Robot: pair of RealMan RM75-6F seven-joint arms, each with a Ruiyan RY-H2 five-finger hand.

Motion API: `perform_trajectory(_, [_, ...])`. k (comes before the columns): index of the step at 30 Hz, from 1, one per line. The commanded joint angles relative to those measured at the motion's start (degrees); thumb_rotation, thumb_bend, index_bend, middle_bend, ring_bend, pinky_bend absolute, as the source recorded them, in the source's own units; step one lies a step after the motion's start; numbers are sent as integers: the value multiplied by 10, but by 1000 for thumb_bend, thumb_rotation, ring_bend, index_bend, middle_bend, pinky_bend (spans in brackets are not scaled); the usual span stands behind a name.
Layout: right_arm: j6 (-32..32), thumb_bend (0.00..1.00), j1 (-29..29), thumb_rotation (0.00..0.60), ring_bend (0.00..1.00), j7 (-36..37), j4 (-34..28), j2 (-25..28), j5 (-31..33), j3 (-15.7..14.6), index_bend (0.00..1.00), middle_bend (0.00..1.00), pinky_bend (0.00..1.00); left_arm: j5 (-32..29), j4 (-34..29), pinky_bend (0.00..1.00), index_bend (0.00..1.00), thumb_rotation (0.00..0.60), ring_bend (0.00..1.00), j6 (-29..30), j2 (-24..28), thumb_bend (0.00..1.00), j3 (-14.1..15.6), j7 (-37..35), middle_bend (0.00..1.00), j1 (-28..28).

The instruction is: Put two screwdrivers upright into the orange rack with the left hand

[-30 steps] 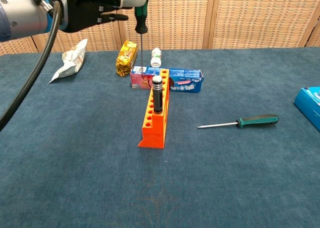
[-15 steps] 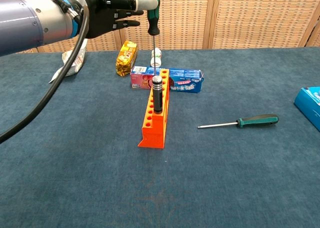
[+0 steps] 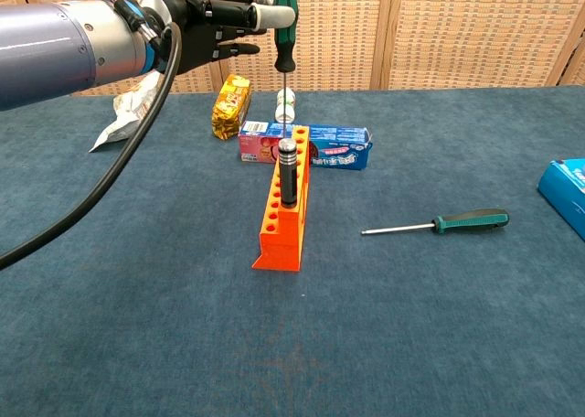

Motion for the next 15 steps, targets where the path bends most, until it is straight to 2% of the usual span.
perform_trajectory(1, [1, 0, -1, 600, 0, 0, -1, 1, 1, 1, 0, 0, 0, 0, 2, 0, 620, 600, 0, -3, -2, 413, -1, -4, 0, -2])
perform_trajectory(15, [-3, 0, -1, 600, 0, 7, 1, 3, 4, 3, 0, 0, 0, -8, 25, 0, 620, 600, 0, -3, -19, 414, 6, 0, 0, -14])
